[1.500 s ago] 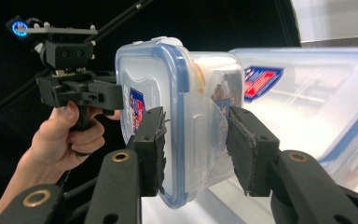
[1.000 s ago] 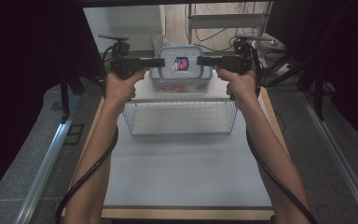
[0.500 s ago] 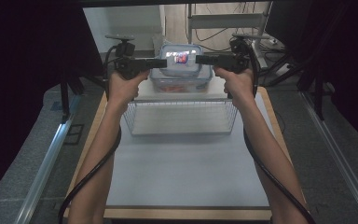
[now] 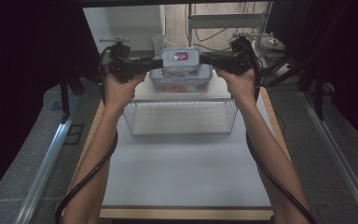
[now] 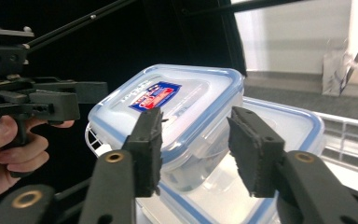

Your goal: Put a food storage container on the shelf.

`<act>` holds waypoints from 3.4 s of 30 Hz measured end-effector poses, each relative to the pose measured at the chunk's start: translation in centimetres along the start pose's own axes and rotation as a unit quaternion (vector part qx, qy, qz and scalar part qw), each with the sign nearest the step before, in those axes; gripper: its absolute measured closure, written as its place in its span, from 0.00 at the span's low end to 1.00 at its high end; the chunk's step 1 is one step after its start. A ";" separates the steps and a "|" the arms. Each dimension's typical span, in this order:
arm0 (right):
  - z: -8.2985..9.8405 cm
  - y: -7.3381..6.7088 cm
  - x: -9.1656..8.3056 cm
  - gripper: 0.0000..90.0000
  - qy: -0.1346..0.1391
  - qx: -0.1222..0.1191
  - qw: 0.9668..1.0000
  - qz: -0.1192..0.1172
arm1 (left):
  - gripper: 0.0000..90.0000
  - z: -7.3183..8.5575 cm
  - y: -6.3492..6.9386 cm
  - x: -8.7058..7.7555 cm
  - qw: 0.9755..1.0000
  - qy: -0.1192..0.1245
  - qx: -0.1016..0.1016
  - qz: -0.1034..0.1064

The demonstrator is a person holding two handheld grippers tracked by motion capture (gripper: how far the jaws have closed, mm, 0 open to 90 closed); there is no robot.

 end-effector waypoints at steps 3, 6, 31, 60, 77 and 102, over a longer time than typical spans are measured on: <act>0.3 -0.5 -0.7 0.74 -0.004 -0.024 1.000 0.006 | 0.61 0.8 0.6 -0.6 0.999 -0.001 0.035 -0.007; 1.1 -1.1 -1.1 0.84 -0.014 -0.049 0.999 0.018 | 0.76 1.7 1.3 -0.8 0.998 -0.005 0.062 -0.009; 3.9 -2.8 1.1 0.99 -0.048 -0.074 0.996 -0.003 | 1.00 3.2 1.1 1.9 0.996 -0.029 0.083 -0.034; 9.0 -5.1 -1.6 0.68 -0.059 -0.124 0.990 -0.016 | 0.70 10.5 2.0 -0.2 0.992 -0.046 0.113 -0.028; 12.9 -6.0 -2.8 0.47 -0.087 -0.144 0.986 -0.019 | 0.43 14.8 2.2 -0.5 0.988 -0.059 0.134 -0.045; 21.1 -6.5 -5.4 0.07 -0.129 -0.163 0.978 -0.002 | 0.04 22.3 3.2 -0.9 0.987 -0.078 0.132 -0.042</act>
Point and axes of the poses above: each handheld gripper's, and its own axes: x roughly forward along the jaws, z roughly out of its underside, y roughly to its right, the point moved 10 cm from there along x, roughly forward along the jaws, and after that the axes turned 9 degrees about -x, right-handed, at the moved point
